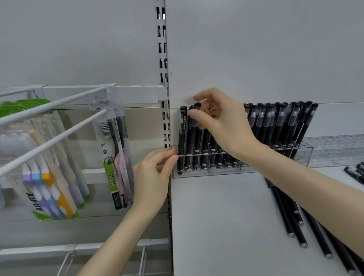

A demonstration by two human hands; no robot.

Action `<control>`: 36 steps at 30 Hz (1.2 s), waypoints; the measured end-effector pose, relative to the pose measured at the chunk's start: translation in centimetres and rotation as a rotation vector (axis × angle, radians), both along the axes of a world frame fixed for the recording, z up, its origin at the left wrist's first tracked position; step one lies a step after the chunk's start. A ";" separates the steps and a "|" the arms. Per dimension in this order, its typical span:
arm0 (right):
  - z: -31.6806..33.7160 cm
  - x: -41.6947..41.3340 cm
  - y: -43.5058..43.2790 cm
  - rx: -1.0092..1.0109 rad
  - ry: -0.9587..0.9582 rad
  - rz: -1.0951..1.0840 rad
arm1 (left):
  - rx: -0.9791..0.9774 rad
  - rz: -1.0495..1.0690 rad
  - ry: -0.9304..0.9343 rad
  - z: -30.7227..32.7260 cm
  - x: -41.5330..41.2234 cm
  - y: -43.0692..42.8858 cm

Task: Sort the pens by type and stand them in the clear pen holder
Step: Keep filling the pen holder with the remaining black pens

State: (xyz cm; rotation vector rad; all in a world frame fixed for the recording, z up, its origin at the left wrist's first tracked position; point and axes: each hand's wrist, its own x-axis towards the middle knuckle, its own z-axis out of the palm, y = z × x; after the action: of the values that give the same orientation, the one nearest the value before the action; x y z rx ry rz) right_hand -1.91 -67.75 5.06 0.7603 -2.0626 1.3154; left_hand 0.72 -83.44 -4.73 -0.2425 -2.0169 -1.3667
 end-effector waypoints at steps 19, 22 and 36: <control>1.5 0.0 0.4 0.205 0.024 -0.015 | -0.033 0.027 -0.003 0.3 0.4 0.1; 1.1 -0.2 0.4 0.262 0.004 -0.030 | -0.047 0.035 -0.009 0.4 0.5 0.1; 0.5 1.7 1.6 0.364 0.014 -0.087 | -0.367 0.098 -0.090 1.8 2.2 0.2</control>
State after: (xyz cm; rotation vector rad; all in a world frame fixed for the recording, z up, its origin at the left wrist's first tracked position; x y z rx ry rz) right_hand -0.22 -66.16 5.58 0.8179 -2.3271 0.8935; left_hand 2.87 -83.26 -2.90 -0.2432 -2.3153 -0.9562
